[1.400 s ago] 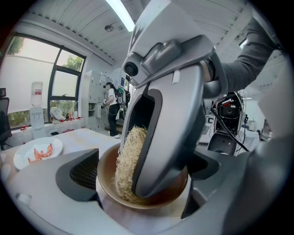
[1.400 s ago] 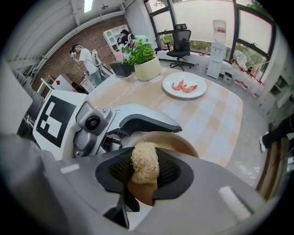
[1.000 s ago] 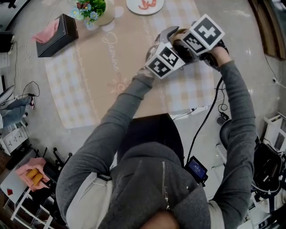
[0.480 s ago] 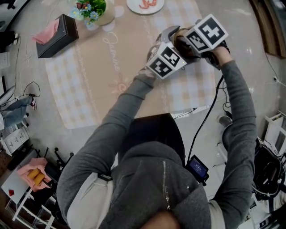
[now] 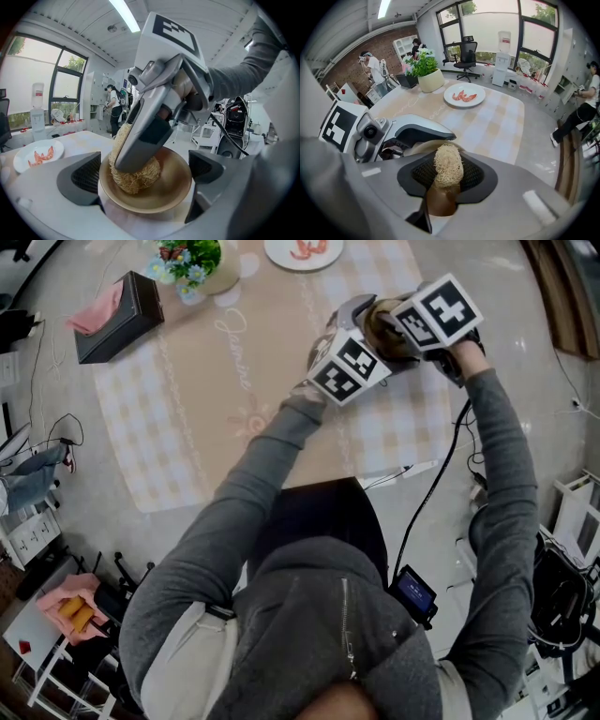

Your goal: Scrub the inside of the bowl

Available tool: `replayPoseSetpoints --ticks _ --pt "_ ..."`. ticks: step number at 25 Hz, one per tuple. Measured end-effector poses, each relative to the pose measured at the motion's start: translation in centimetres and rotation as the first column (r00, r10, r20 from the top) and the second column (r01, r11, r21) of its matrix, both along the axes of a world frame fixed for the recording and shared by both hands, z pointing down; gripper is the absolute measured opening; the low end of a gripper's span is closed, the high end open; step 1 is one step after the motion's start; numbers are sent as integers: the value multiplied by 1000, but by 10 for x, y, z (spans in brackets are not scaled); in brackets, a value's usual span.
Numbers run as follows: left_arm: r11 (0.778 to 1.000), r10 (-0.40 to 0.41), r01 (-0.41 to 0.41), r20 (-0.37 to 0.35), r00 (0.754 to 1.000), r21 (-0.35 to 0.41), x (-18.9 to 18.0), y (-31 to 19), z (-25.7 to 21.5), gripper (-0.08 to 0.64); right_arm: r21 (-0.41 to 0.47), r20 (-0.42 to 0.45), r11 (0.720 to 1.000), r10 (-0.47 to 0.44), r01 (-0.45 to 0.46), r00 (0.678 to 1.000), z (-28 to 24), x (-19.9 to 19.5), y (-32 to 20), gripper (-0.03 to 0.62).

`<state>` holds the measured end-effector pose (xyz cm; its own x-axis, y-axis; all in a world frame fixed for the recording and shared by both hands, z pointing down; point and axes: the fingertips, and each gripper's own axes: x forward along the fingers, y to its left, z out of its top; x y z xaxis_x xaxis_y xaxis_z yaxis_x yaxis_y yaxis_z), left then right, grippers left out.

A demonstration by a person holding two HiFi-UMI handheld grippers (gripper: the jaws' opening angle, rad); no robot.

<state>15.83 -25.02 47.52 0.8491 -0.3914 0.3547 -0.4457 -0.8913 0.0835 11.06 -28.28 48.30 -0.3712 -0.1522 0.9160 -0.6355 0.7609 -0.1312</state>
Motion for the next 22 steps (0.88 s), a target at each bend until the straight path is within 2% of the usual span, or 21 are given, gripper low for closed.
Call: replayPoseSetpoints --ticks 17,22 --pt "1000 0 0 4 1000 0 0 1 0 577 46 -29 997 59 -58 998 -2 24 6 112" --pt "1000 2 -2 7 1000 5 2 0 1 581 79 15 991 109 -110 994 -4 25 5 115"
